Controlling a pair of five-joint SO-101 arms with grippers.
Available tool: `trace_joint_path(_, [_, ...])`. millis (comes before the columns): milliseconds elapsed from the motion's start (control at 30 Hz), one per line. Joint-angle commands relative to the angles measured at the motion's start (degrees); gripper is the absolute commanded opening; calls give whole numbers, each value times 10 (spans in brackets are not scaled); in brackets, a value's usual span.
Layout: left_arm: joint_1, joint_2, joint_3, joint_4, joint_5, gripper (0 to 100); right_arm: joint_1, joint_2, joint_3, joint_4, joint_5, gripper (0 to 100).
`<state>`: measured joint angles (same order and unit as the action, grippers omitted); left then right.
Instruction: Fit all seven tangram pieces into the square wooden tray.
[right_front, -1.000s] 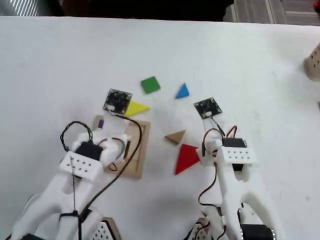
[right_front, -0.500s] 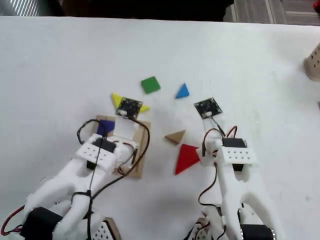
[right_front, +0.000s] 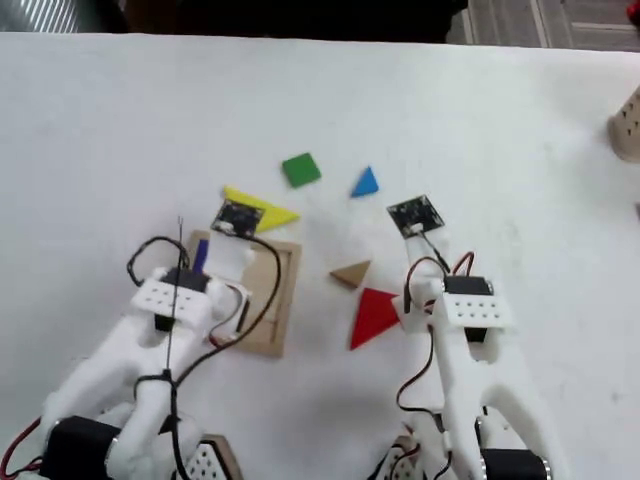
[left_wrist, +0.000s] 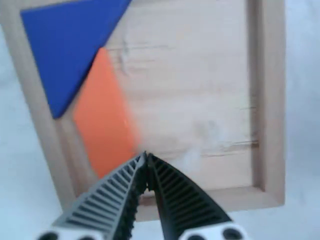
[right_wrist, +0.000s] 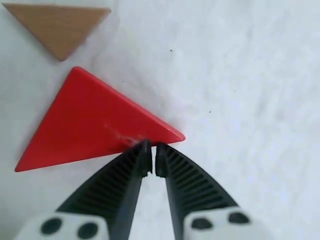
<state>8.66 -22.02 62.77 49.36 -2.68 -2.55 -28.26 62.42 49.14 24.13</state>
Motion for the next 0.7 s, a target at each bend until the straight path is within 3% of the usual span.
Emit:
trace_joint_path(0, [-31, -2, -54, 43, -7, 24, 2, -17, -3, -8, 8, 18])
trace_joint_path(333, [-32, -2, -110, 70, -6, 26, 2, -17, -3, -8, 22, 18])
trace_joint_path(467, [-29, 1, -110, 9, -4, 27, 2, -17, -3, -8, 22, 18])
trace_joint_path(667, [31, 4, -108, -48, -3, 27, 2, -17, -3, -8, 22, 18])
